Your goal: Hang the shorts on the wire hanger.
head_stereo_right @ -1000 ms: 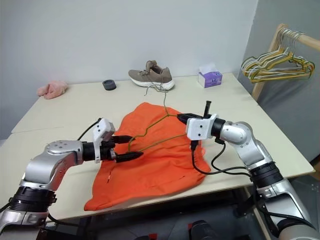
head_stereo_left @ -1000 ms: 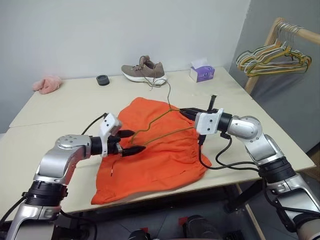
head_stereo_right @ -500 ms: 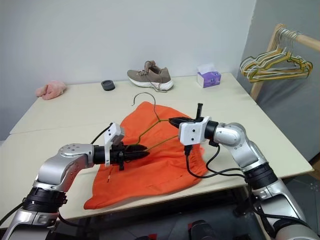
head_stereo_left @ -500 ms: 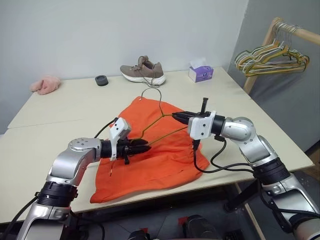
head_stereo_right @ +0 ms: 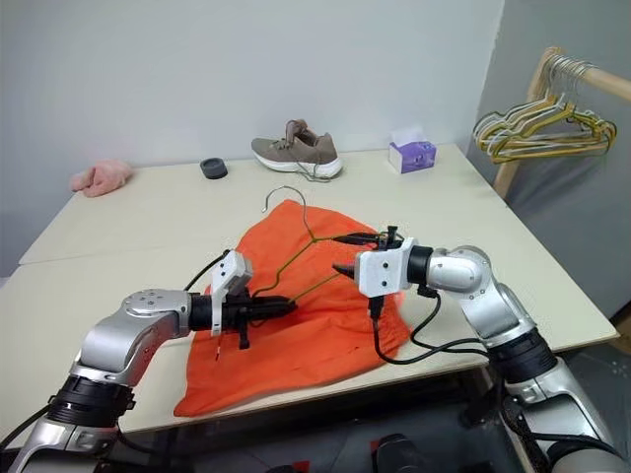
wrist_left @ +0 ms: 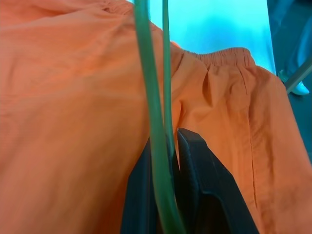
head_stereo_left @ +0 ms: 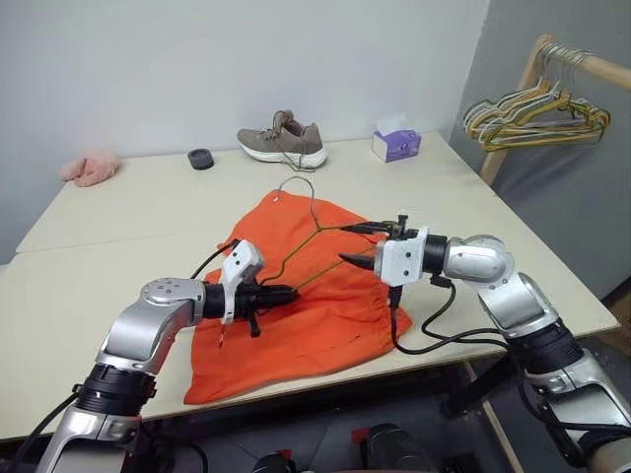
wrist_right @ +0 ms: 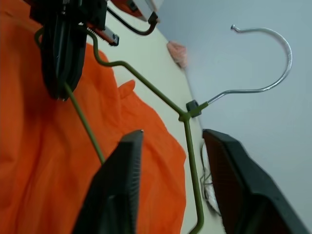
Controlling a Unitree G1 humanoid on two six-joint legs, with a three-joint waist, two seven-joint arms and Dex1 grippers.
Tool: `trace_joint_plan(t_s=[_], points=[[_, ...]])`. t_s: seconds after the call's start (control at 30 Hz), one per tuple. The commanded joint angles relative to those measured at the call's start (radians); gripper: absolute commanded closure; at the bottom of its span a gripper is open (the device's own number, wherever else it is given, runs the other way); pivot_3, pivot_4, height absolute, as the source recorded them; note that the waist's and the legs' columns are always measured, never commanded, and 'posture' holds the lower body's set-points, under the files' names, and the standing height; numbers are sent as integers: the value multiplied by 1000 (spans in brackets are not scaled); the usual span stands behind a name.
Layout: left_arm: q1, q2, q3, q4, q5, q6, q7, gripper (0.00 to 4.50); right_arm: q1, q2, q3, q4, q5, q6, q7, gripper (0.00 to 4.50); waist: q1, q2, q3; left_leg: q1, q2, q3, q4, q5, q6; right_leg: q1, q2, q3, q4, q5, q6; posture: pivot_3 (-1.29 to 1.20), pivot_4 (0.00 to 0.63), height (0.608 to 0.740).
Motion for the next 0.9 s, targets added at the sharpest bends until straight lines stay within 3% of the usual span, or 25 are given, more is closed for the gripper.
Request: trace_joint_plan(t_s=[0.03, 0.13, 0.33, 0.57, 0.67, 0.8, 0.9], points=[[6, 19, 2, -34, 20, -33, -5, 4500, -1, -62, -82, -86, 96, 197, 69, 1050, 1, 0, 0, 0, 0, 0, 0, 0, 0, 0, 0, 0, 0, 0, 0, -239, 1, 740], [27, 39, -20, -53, 53, -80, -28, 4500, -4, -128, -101, -132, 158, 388, 142, 57, 2, 0, 0, 0, 0, 0, 0, 0, 0, 0, 0, 0, 0, 0, 0, -246, 3, 740], [49, 81, -40, -87, 87, -148, -78, 4500, -14, -204, -40, -153, 164, 561, 246, 57, -7, 0, 0, 0, 0, 0, 0, 0, 0, 0, 0, 0, 0, 0, 0, -246, 3, 740], [64, 109, -51, -111, 111, -191, -111, 4500, -83, -190, 47, -68, 111, 591, 290, 57, -28, 0, 0, 0, 0, 1, 0, 0, 0, -1, 0, 0, 0, 0, 0, -233, 0, 740], [73, 115, -55, -126, 121, -203, -114, 4500, -119, -195, 118, -39, 105, 639, 378, 57, -28, 0, 0, 0, 0, 1, -1, 0, 0, -1, 0, 0, 0, 0, 0, -232, 0, 740], [82, 118, -61, -145, 123, -205, -124, 4500, -127, -173, 181, -3, 99, 686, 429, 908, -27, 0, 0, 0, 0, 1, 0, 0, 0, -1, 0, 0, 0, 0, 0, -225, 0, 740], [88, 117, -60, -151, 126, -209, -122, 4500, -126, -170, 204, 11, 87, 683, 448, 2027, -27, 0, 0, 0, 0, 1, 0, 0, 0, -1, 0, 0, 0, 0, 0, -225, 0, 740]])
